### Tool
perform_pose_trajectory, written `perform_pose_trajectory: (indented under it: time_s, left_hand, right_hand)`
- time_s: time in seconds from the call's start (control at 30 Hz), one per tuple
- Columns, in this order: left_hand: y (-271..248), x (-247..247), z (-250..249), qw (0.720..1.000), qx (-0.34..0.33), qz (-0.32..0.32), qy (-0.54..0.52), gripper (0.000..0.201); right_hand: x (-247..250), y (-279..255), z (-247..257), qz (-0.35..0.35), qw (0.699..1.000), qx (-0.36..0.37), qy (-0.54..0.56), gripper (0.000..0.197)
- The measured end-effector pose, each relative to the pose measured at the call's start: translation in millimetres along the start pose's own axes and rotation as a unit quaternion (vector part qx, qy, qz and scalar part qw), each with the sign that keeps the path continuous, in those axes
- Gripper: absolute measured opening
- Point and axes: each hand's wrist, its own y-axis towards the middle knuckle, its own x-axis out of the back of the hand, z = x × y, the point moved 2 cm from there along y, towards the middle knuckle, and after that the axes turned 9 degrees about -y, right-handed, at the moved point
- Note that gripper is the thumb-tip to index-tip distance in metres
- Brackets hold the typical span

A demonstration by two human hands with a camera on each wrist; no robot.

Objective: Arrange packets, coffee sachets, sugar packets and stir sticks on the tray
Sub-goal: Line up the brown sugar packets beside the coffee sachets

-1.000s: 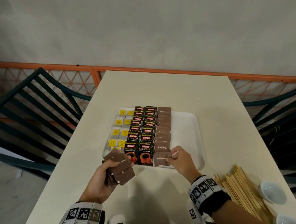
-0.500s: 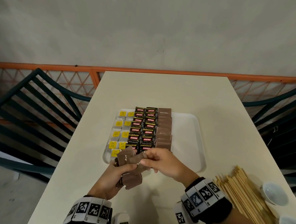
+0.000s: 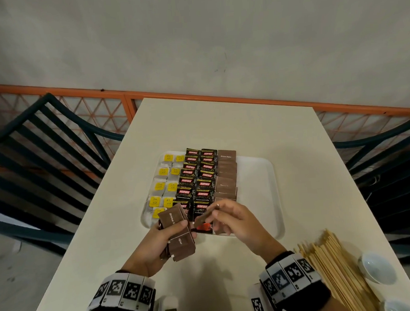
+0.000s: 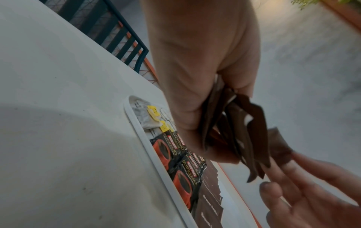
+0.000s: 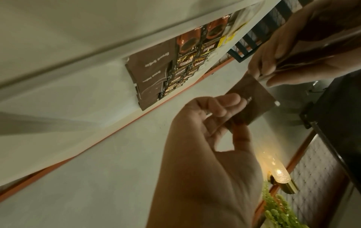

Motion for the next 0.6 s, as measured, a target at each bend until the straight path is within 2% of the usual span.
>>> perform_pose_trajectory:
  time_s: [0.1, 0.23, 0.33, 0.4, 0.5, 0.6]
  left_hand:
    - [0.2, 1.8, -1.8, 1.000, -0.004, -0.007, -0.018, 0.023]
    - [-0.9, 9.0, -2.7, 0.999, 0.000, -0.018, -0.049, 0.025]
    - [-0.8, 13.4, -2.7, 0.998, 0.005, -0.019, -0.067, 0.029]
    - [-2.1, 12.9, -3.2, 0.997, 0.011, -0.010, -0.078, 0.031]
    - [-4.6, 11.0, -3.5, 0.995, 0.021, 0.008, -0.093, 0.033]
    - [-5.8, 10.6, -3.5, 0.996, 0.019, 0.018, -0.080, 0.037]
  right_hand:
    - [8.0, -2.4, -2.9, -0.033, 0.998, -0.031, 0.044, 0.022]
    - [29.4, -2.6, -17.3, -0.109, 0.993, -0.033, -0.017, 0.004]
    - [37.3, -0.4, -34.2, -0.127, 0.988, -0.066, -0.060, 0.029]
    - [35.5, 2.1, -45.9, -0.124, 0.986, -0.075, -0.079, 0.039]
    - [28.9, 6.0, -60.4, -0.130, 0.978, -0.067, -0.147, 0.043]
    - [23.0, 6.0, -60.8, -0.143, 0.968, -0.059, -0.199, 0.034]
